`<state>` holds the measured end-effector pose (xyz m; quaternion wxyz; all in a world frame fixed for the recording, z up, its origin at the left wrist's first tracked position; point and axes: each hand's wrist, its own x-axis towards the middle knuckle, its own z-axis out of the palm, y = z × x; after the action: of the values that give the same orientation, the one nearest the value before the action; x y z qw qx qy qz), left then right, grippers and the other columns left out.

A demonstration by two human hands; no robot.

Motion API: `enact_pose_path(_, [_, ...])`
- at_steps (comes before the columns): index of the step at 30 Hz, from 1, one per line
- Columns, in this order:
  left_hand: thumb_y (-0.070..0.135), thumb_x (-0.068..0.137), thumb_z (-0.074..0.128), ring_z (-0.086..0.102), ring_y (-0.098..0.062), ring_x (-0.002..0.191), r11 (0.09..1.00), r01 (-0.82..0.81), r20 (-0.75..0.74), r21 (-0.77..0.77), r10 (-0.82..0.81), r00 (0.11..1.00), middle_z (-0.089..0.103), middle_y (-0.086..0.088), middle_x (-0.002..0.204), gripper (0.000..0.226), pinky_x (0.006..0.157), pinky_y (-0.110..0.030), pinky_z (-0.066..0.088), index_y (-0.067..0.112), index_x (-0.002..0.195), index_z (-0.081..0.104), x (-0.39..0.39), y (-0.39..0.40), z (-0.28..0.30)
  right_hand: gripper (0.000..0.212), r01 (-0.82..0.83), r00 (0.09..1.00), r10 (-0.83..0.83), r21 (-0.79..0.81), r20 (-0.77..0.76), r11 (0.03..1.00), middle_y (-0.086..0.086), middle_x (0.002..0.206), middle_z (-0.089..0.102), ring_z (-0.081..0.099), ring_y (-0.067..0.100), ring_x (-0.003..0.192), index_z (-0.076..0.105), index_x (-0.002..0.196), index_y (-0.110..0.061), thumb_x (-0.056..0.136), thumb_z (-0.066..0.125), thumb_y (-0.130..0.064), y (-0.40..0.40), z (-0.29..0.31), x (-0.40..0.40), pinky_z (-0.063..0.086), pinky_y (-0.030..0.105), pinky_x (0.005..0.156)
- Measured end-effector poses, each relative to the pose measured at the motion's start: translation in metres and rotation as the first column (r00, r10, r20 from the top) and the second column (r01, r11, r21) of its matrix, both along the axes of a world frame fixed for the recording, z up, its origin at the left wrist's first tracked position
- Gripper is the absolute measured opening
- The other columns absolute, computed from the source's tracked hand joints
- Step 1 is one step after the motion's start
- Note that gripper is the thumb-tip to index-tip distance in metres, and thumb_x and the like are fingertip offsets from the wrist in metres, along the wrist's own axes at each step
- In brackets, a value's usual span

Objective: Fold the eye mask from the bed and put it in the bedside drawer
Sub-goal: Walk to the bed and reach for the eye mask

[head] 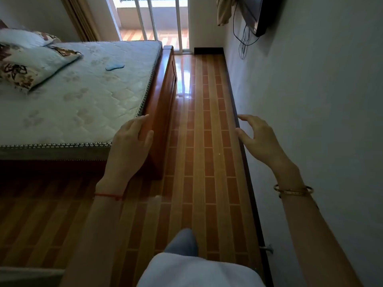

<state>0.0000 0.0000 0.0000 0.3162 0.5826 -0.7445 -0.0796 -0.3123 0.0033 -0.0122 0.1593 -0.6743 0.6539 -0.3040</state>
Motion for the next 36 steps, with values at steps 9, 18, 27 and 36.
enact_pose_path(9, [0.021, 0.094, 0.053, 0.054, -0.027, 0.123, 0.999, -0.021, -0.009, 0.038, 0.022, 1.000, 0.058, -0.012, 0.133, 0.042, 0.102, -0.036, 0.043, 0.010, 0.135, 0.051, -0.018, -0.062, -0.019, 0.046, 0.015, 1.000, -0.015, 0.075, -0.007, 0.997, 0.005, 0.143, 0.048, 0.043, 0.020, 0.133, 0.045, 0.138, -0.018, 0.095, 0.052, -0.031, -0.056, -0.012, -0.010, 0.035, 0.036, 0.108])
enact_pose_path(18, [0.020, 0.094, 0.054, 0.053, -0.027, 0.125, 0.997, -0.005, -0.005, 0.071, 0.005, 1.000, 0.057, -0.012, 0.135, 0.043, 0.106, -0.038, 0.042, 0.010, 0.136, 0.050, -0.030, -0.195, -0.033, 0.045, 0.009, 1.000, -0.011, 0.112, 0.024, 0.994, 0.003, 0.142, 0.049, 0.043, 0.019, 0.132, 0.045, 0.138, -0.019, 0.095, 0.051, -0.032, -0.187, -0.025, -0.018, 0.037, 0.040, 0.110])
enact_pose_path(27, [0.016, 0.092, 0.057, 0.056, -0.027, 0.121, 0.999, -0.004, -0.010, 0.051, 0.005, 1.000, 0.061, -0.012, 0.131, 0.042, 0.102, -0.031, 0.041, 0.010, 0.133, 0.053, -0.043, -0.363, -0.027, 0.046, 0.037, 0.998, -0.042, 0.110, 0.042, 0.993, 0.002, 0.143, 0.048, 0.043, 0.018, 0.132, 0.044, 0.138, -0.021, 0.095, 0.051, -0.034, -0.353, -0.014, -0.026, 0.037, 0.039, 0.110])
enact_pose_path(36, [0.018, 0.092, 0.057, 0.055, -0.023, 0.122, 0.996, 0.029, -0.005, 0.082, -0.029, 1.000, 0.060, -0.010, 0.131, 0.042, 0.102, -0.025, 0.038, 0.012, 0.134, 0.053, -0.063, -0.495, -0.038, 0.045, 0.059, 0.995, -0.070, 0.155, 0.068, 0.986, 0.001, 0.143, 0.048, 0.043, 0.018, 0.132, 0.044, 0.138, -0.023, 0.095, 0.050, -0.034, -0.471, -0.033, -0.042, 0.036, 0.033, 0.106])
